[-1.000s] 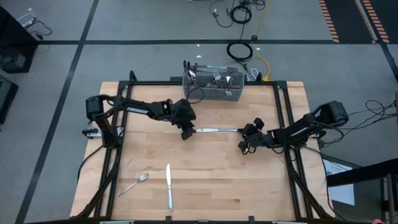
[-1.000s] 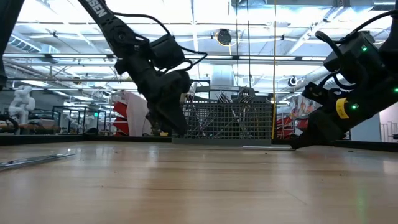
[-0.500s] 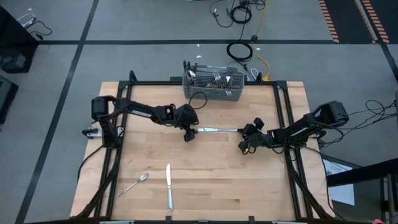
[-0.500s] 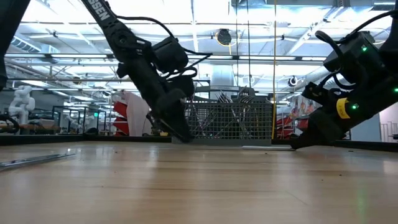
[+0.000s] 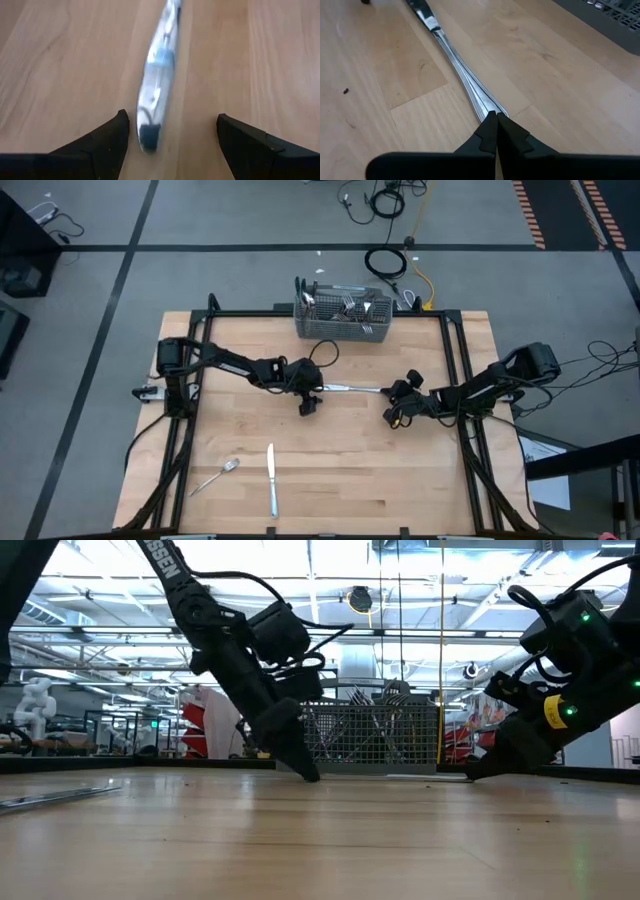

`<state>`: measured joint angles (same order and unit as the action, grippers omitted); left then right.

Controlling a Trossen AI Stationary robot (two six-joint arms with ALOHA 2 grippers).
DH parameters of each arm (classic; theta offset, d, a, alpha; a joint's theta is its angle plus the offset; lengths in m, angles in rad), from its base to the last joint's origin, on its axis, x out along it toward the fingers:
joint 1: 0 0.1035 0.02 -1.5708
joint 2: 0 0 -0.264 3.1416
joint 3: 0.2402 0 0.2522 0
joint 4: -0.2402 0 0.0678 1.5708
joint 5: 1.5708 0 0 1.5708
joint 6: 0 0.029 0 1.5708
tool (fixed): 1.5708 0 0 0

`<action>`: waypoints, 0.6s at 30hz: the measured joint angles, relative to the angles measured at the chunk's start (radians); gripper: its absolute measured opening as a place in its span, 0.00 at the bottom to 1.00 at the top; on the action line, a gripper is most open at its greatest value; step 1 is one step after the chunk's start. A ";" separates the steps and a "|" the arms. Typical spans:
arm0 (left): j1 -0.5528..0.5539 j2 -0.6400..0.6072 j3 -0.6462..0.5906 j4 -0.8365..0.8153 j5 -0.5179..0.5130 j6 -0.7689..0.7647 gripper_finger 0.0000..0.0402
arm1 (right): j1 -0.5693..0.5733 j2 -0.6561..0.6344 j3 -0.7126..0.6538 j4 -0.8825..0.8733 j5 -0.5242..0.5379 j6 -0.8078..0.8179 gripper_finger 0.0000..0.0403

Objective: Sort silverware

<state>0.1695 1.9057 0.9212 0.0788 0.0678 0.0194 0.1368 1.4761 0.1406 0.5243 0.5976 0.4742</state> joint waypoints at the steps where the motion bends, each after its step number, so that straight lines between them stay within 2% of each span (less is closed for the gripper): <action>1: -0.001 0.018 0.001 0.021 -0.005 -0.002 0.74 | 0.000 0.000 0.000 0.001 -0.001 -0.003 0.00; 6: -0.002 0.072 0.030 0.064 -0.028 -0.002 0.73 | 0.000 0.000 0.000 0.001 -0.003 -0.007 0.00; 9: -0.003 0.089 0.051 0.053 -0.018 0.027 0.67 | 0.000 0.000 0.000 0.002 -0.003 -0.015 0.00; 12: -0.013 0.112 0.055 0.060 -0.017 0.034 0.51 | 0.000 0.000 0.000 0.003 -0.003 -0.015 0.00; 16: -0.016 0.139 0.058 0.078 -0.016 0.028 0.22 | 0.000 0.000 0.000 0.003 -0.002 -0.016 0.00; 18: -0.016 0.139 0.058 0.078 -0.016 0.028 0.19 | 0.000 0.000 0.000 0.004 0.002 -0.016 0.00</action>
<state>0.1539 2.0445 0.9791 0.1569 0.0516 0.0478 0.1364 1.4761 0.1406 0.5285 0.5996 0.4583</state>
